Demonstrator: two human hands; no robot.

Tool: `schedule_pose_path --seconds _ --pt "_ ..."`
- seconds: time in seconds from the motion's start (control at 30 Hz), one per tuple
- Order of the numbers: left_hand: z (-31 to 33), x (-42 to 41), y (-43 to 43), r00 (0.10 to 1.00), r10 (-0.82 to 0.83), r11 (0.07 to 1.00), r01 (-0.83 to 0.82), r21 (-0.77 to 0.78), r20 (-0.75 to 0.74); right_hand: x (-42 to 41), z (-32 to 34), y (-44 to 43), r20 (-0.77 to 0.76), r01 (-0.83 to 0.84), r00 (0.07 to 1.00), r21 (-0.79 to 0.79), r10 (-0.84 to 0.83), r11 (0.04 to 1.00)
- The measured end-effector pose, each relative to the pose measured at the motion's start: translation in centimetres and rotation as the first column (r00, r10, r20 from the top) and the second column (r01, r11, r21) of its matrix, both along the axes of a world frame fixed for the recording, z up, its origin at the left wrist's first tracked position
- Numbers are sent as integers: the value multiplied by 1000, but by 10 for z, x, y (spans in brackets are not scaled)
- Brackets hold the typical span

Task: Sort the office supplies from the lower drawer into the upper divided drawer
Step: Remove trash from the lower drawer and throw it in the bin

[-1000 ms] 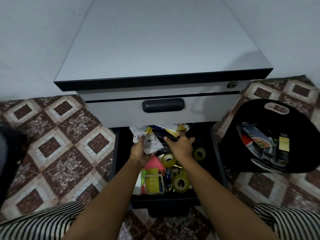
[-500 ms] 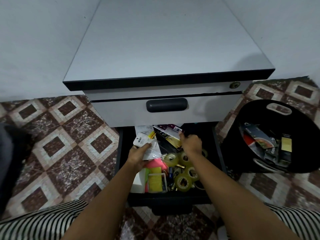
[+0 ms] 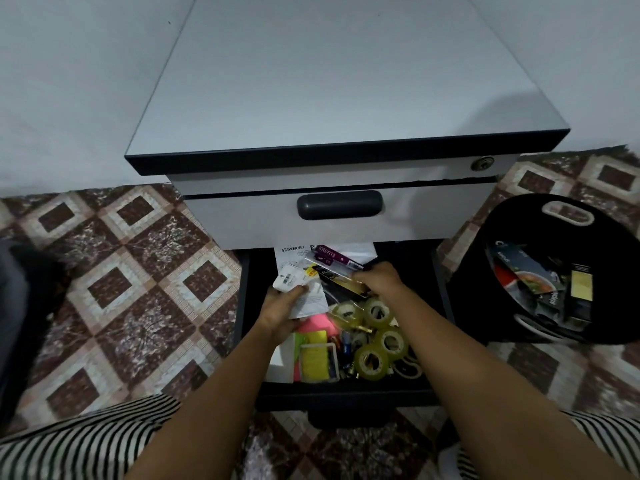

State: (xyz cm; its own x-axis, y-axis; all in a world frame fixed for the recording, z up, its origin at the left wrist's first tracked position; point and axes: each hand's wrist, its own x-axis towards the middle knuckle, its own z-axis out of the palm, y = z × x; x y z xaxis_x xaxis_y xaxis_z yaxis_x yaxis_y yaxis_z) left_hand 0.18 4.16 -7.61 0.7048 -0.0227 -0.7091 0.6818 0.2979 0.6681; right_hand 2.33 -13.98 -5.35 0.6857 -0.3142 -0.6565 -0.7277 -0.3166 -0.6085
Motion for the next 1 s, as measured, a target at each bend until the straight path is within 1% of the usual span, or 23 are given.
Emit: schedule_pose_path --seconds 0.1,0.17,0.23,0.33,0.43,0.53,0.63,0.73,0.87,1.0 --pt "7 -3 1 1000 14 998 -15 -55 -19 -5 7 -1 39 16 999 105 -20 994" --pt "12 -5 2 1000 11 998 -11 -63 -11 -10 11 -1 65 -1 998 142 -8 990" --pt "18 -7 3 1000 10 998 -9 -56 8 -12 16 1 114 -51 993 129 36 990" --pt "30 -10 3 999 19 998 -16 -67 42 -16 25 4 176 -119 978 52 109 992" --pt "39 -16 5 998 8 998 -3 -64 68 -23 39 9 190 -171 968 22 164 985" --pt "47 -24 9 995 -18 996 26 -85 94 -34 55 12 188 -185 967 42 174 982" --pt "53 -36 12 994 -47 993 57 -107 94 -48 61 10 152 -152 980 148 129 977" --pt "57 -49 12 989 -126 985 133 -107 76 -66 60 8 102 -71 994 283 44 956" --pt "59 -67 5 969 -246 964 249 -97 33 -89 51 3 138 29 987 325 -78 945" --pt "63 -77 -7 953 -302 944 304 -125 32 -112 52 -13 194 94 967 339 -167 936"
